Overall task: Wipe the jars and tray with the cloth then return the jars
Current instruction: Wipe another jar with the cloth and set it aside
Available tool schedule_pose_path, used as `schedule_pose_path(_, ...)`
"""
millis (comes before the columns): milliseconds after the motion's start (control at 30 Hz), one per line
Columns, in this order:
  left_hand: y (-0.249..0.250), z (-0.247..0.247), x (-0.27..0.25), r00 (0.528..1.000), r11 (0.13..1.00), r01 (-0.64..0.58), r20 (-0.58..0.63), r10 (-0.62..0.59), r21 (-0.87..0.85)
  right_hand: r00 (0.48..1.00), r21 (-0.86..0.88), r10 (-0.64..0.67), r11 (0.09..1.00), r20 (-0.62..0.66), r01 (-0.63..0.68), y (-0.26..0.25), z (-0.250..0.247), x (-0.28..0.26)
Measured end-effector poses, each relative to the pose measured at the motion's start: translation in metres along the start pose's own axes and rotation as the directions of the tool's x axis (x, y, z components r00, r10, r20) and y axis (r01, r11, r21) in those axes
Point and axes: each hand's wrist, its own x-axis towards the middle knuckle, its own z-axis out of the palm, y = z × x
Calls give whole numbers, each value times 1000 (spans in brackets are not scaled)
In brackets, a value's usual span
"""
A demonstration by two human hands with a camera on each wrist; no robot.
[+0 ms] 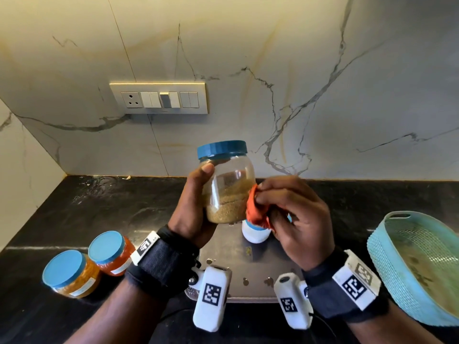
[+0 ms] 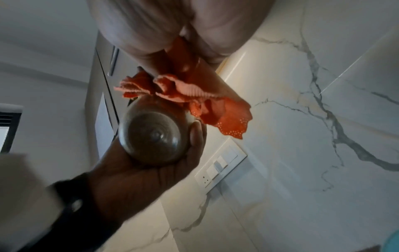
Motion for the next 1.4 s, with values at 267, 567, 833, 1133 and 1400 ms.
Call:
schedule_pose_path(267, 0, 6, 4, 1000, 1000, 13, 22, -13, 14, 1000, -88, 6, 996, -30, -9, -2, -3, 19)
schedule_pose_path(567, -12, -2, 0, 999, 999, 35, -38, -35, 5, 993, -189, -96, 976, 64, 106, -4, -3, -1)
schedule_pose_path(833, -4, 7, -6, 992, 992, 93, -90, -85, 89, 998, -200, -28, 979, 48, 38, -7, -5, -7)
schedule_pose_path(1133, -19, 10, -16, 1000, 984, 13, 10, -15, 176, 992, -263, -70, 960, 101, 94, -9, -18, -1)
schedule_pose_path(1400, -13, 18, -6, 999, 999, 3, 53, -4, 35, 998, -188, -22, 982, 66, 34, -12, -22, 2)
